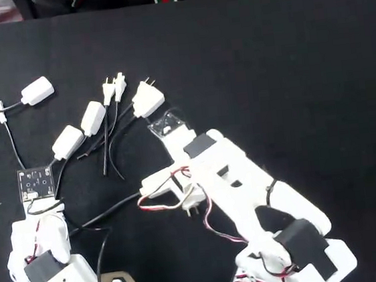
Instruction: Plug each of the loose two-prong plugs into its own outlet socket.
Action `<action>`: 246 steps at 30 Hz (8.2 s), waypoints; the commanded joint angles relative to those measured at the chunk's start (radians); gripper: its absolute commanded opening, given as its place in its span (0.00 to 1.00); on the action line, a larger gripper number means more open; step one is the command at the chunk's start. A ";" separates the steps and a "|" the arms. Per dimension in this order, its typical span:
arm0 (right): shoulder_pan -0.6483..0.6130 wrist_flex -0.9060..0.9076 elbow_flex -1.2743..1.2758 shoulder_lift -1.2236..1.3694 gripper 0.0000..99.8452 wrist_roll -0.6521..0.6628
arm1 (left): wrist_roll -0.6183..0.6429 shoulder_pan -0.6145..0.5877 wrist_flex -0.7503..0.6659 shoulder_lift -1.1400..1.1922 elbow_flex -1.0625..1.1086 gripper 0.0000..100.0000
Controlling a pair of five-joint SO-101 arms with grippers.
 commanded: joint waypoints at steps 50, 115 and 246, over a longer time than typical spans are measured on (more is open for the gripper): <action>0.095 0.057 -0.318 0.302 0.04 0.061 | -0.009 0.004 0.002 -0.011 0.018 0.05; 0.219 0.256 -0.748 0.727 0.09 0.238 | -0.009 0.002 0.000 -0.011 0.018 0.05; 0.006 0.273 -0.963 0.067 0.01 0.035 | 0.015 0.022 0.012 -0.012 -0.113 0.05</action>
